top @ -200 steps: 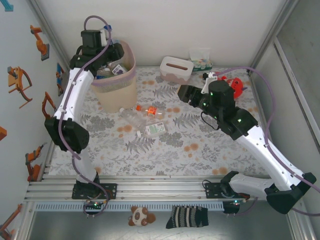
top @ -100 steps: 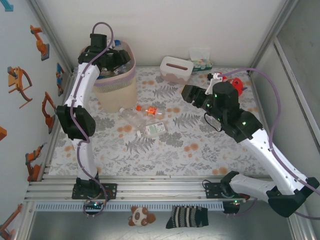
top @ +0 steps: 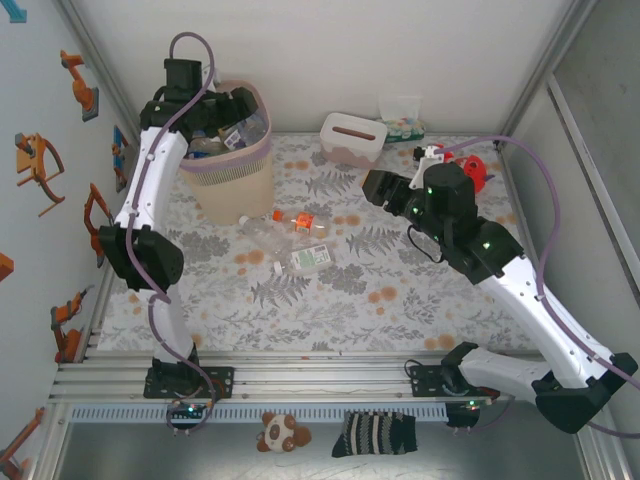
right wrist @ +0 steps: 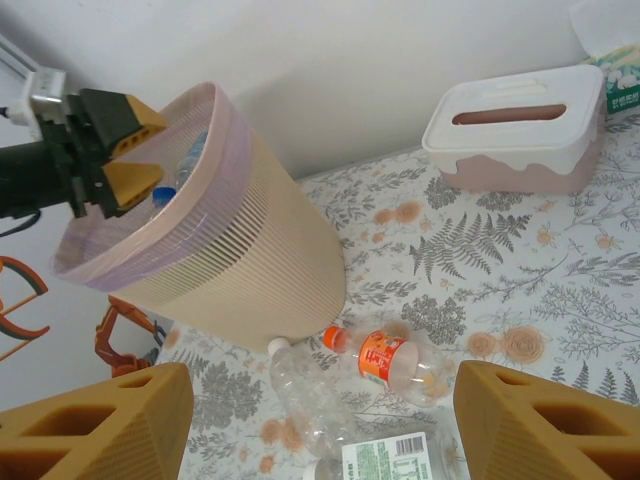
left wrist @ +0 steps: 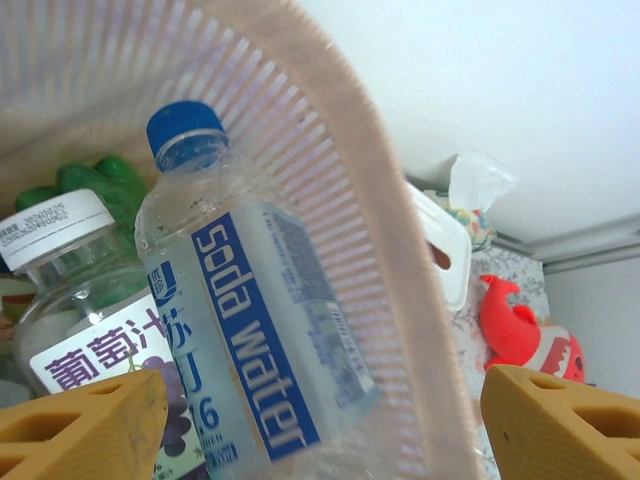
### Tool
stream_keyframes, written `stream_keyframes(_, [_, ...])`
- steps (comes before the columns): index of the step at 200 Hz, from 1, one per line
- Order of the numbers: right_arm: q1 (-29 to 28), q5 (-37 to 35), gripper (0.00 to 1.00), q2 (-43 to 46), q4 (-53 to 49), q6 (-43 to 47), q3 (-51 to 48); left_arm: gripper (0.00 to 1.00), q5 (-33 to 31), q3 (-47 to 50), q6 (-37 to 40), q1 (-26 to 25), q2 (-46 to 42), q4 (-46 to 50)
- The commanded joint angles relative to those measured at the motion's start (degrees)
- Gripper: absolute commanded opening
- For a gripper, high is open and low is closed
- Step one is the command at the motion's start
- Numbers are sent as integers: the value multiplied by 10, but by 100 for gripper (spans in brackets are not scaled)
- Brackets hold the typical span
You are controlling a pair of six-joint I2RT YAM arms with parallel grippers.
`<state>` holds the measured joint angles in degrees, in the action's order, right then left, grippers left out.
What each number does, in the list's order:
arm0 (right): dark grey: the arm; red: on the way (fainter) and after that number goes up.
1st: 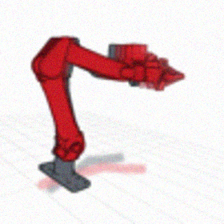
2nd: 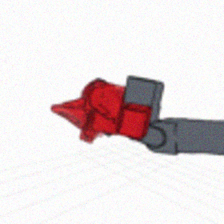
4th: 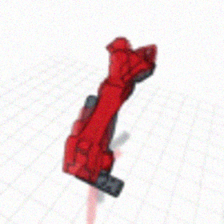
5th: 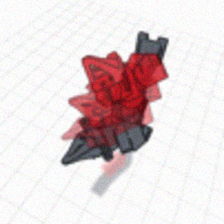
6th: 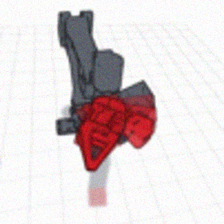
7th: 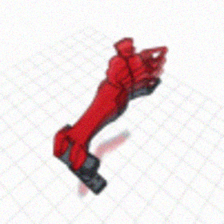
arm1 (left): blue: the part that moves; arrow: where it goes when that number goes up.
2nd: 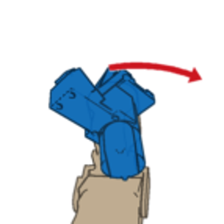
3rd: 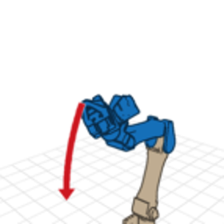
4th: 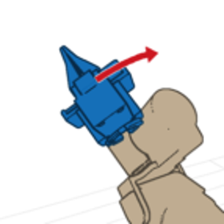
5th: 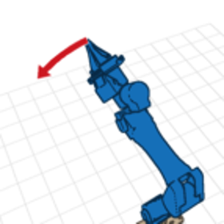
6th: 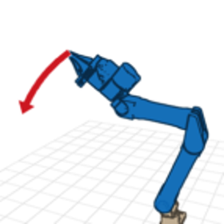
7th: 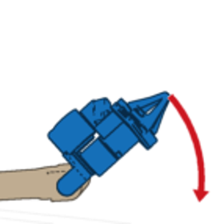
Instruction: Put the plastic bottles in the bin
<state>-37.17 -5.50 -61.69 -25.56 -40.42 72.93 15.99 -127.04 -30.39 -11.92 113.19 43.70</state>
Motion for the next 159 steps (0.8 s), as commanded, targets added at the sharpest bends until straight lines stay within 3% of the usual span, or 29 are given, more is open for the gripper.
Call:
stream_keyframes(1, [4, -14, 69, -1, 2, -1, 2, 79, -8, 11, 22, 0, -28, -5])
stream_keyframes(57, [4, -10, 68, -7, 5, -4, 2, 35, 126, 22, 2, -4, 0, -74])
stream_keyframes(82, [4, -10, 68, -8, 5, -4, 2, 19, 147, 11, 1, -4, 33, -60])
stream_keyframes(159, [5, -7, 68, -17, 5, -4, 6, 11, 102, 6, 11, 16, 84, -10])
